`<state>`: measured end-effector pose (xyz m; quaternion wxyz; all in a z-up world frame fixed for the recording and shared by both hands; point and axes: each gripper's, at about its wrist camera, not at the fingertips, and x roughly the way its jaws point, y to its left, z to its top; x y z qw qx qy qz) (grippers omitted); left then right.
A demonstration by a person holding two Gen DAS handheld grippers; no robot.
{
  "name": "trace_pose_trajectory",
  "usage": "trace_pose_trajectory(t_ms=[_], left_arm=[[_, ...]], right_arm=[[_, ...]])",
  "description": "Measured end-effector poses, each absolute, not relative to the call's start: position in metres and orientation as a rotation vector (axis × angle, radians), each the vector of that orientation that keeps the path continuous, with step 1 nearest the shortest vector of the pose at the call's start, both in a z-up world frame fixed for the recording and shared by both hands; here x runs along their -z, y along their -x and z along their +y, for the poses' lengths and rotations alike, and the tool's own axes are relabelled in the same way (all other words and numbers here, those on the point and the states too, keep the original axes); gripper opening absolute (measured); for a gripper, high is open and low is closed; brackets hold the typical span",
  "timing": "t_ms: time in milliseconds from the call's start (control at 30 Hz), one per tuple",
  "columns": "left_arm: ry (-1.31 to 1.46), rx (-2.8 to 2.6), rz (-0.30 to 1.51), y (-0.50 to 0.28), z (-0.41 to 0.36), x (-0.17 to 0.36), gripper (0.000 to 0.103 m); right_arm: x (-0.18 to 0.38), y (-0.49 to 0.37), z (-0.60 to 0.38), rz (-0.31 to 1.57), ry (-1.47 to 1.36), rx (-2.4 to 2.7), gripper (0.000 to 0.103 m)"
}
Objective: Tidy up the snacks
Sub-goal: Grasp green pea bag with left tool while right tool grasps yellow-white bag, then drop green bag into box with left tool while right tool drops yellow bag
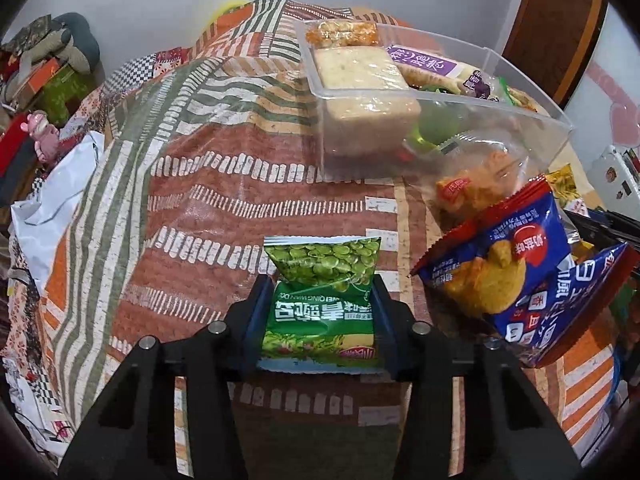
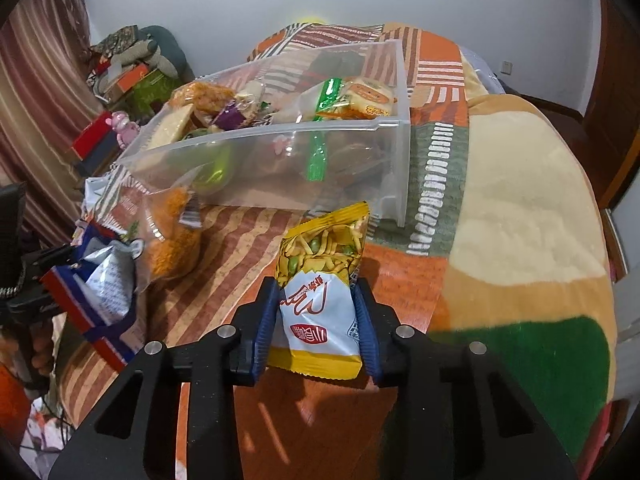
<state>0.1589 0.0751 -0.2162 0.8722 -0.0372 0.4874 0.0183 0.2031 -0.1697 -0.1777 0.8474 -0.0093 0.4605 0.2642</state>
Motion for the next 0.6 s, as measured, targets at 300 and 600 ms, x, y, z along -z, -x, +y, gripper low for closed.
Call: trace_pose_trajectory(t_ms=[300, 600], left_arm=[[0.083, -0.037, 0.912, -0.155, 0.071, 0.165, 0.045], [0.078, 0.007, 0.777, -0.165, 0.059, 0.107, 0.045]], right_arm=[[0.157, -0.190, -0.178, 0.917, -0.008, -0.583, 0.033], [0.119, -0.190, -0.181, 0.799, -0.044, -0.592, 0.033]])
